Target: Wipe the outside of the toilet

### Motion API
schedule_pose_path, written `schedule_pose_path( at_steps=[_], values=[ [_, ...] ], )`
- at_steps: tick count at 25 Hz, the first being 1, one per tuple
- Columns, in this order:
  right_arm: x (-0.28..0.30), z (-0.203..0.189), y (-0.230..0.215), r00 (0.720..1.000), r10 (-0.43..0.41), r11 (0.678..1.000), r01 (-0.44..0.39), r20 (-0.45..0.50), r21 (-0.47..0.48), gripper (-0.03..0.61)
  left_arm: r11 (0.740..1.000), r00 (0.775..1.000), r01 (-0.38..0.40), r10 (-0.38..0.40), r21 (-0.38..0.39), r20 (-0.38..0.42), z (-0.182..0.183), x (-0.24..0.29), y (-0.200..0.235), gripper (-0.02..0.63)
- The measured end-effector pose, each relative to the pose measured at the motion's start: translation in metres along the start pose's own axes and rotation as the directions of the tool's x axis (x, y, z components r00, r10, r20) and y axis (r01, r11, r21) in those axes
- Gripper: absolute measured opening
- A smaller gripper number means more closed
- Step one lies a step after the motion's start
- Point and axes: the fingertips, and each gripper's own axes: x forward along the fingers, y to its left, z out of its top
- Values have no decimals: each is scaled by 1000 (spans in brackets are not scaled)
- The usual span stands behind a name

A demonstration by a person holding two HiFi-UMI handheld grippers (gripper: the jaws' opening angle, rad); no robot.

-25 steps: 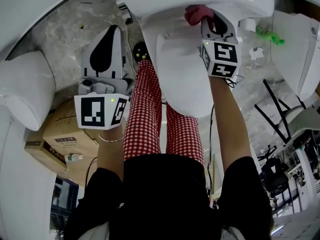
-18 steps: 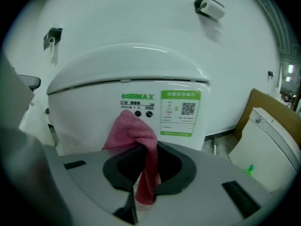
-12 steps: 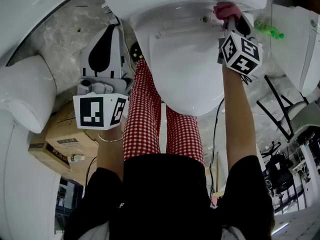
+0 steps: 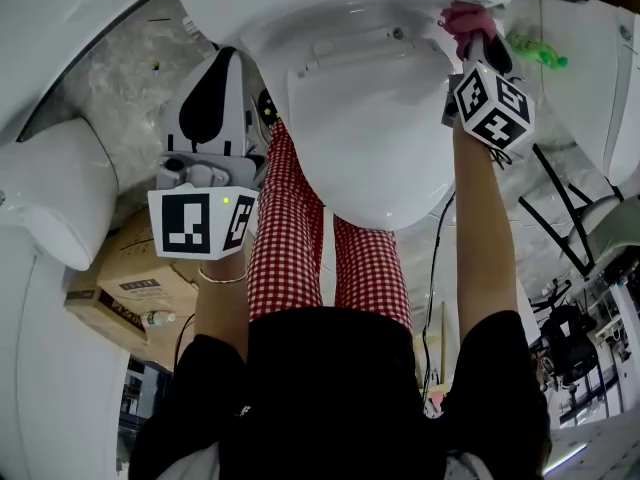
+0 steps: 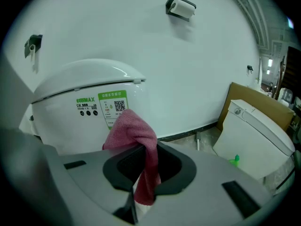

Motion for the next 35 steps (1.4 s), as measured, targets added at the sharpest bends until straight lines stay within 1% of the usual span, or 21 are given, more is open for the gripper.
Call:
schedule_pose_path(
  at_steps=[5,11,13,15,18,22,24,28,30,32,35],
  values=[
    [-15,1,-6,999,14,1000,-15,29,21,61,1000,1000,8,-8,7,6,-1,2,-14,11],
    [-55,16,-28,992,28,998,-35,126,60,60,999,999,34,-35,22,31,5,1,-50,11],
    [-71,21,-32,986,48,998,-53,161,26,61,999,998,42,-43,25,40,7,-1,-63,11],
    [-87,26,-33,977,81,996,-74,197,-41,61,998,997,55,-56,28,44,8,-3,-77,11],
    [-116,34,-32,959,143,987,-118,245,-113,61,996,996,80,-82,45,45,9,-5,-103,11],
    [-155,45,-31,929,225,970,-185,295,-159,60,995,992,87,-90,38,88,21,-6,-134,11],
    [-174,50,-36,917,248,965,-205,312,-165,60,994,988,102,-107,49,109,31,-9,-156,11],
    [-203,64,-45,898,277,956,-222,341,-191,61,983,979,157,-167,97,115,47,-12,-203,11],
    [-216,71,-45,881,313,945,-251,355,-211,60,978,973,164,-182,127,143,59,-16,-220,11],
    [-232,78,-43,861,347,934,-279,372,-225,60,976,968,168,-189,139,162,69,-22,-232,11],
    [-262,92,-34,827,392,916,-314,403,-249,61,970,967,194,-214,144,141,77,-35,-245,11]
  ],
)
